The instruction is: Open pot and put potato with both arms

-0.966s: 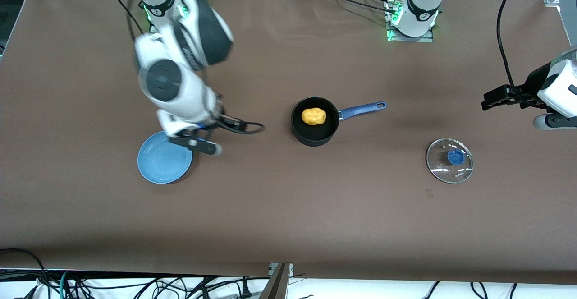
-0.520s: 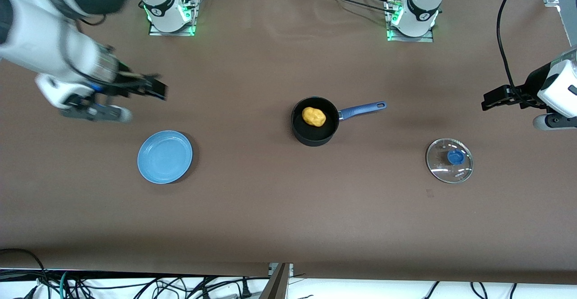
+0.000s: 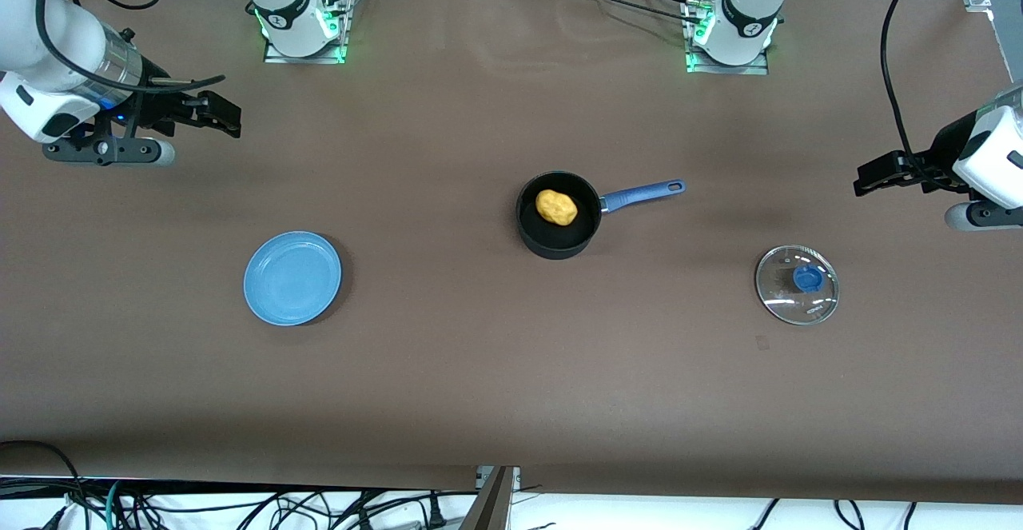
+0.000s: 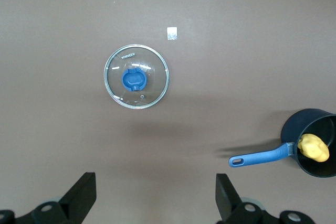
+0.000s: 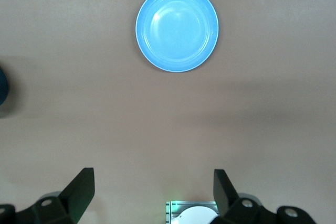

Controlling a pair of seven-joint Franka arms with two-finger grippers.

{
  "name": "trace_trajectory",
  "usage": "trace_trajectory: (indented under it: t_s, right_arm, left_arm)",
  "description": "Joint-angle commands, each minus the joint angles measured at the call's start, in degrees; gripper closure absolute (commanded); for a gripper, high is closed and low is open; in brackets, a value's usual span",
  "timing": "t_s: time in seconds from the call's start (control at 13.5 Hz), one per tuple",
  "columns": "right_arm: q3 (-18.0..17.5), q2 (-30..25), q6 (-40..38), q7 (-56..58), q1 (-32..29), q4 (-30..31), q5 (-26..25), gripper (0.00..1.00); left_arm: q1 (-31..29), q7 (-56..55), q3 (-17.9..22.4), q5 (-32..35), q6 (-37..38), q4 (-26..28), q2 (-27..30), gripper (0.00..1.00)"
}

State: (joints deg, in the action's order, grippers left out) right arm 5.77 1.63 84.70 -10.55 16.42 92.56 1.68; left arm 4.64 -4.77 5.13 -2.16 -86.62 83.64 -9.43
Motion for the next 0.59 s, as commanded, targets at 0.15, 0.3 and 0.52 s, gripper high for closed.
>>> trace_trajectory:
  t_s: [0.15,0.3,0.52]
  right_arm:
    - [-3.75,-0.75,1.17,7.81,-5.34,-0.18,-2.46,0.0]
    - [-3.75,-0.66,1.17,7.47,-5.34,-0.71,-2.55,0.0]
    - [-3.75,-0.48,1.08,7.99,-5.52,-1.76,-3.52,0.0]
  left_arm:
    - [-0.16,-0.24,0.23,-1.62,1.37,-1.82,-0.76,0.0]
    - [-0.07,-0.24,0.23,-1.62,1.37,-1.82,-0.76,0.0]
    - [-0.16,-0.15,0.23,-1.62,1.37,-1.82,-0.76,0.0]
